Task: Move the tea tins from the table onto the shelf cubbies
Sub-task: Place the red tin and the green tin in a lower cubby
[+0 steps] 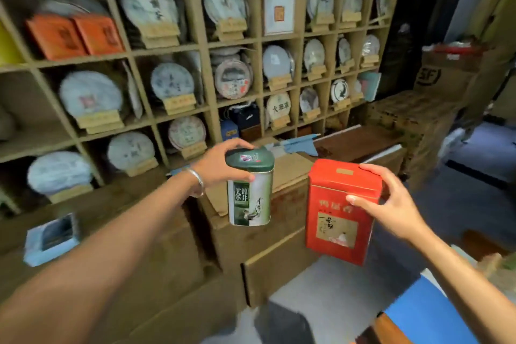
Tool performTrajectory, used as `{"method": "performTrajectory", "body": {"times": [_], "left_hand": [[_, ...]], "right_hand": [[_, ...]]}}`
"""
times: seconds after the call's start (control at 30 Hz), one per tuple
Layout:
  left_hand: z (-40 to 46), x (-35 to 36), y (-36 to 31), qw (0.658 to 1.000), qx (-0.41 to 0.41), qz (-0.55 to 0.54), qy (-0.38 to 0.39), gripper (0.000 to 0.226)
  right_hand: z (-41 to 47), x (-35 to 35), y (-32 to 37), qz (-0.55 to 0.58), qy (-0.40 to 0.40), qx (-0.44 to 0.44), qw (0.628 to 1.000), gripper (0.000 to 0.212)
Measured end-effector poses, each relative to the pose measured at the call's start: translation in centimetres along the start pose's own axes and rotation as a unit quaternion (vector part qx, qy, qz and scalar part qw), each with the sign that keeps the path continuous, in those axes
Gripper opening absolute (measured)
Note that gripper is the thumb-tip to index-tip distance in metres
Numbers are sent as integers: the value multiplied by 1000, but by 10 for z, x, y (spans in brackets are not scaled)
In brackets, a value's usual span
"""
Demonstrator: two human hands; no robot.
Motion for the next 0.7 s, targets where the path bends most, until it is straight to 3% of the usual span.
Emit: {"method": "performTrajectory", "body": {"times": [0.27,0.57,0.7], "left_hand": [[-118,-183,67,983,-31,-48,-175,54],[-254,-359,129,957,-47,5,-288,58],[-296,-409,160,942,-72,25,-328,55]], "right_hand": [[101,172,128,161,82,-73,981,59],[146,376,271,293,154,-98,939,54],[158,445,319,297,212,-115,924,54]]}}
Point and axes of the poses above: each hand's wrist, its own z-axis towards the middle knuckle, its own x-axis out of the palm, y = z × x, the point moved 1 cm from there along z, towards the middle knuckle, and after that the axes turned 11 degrees about -x, right-handed, at the moved point
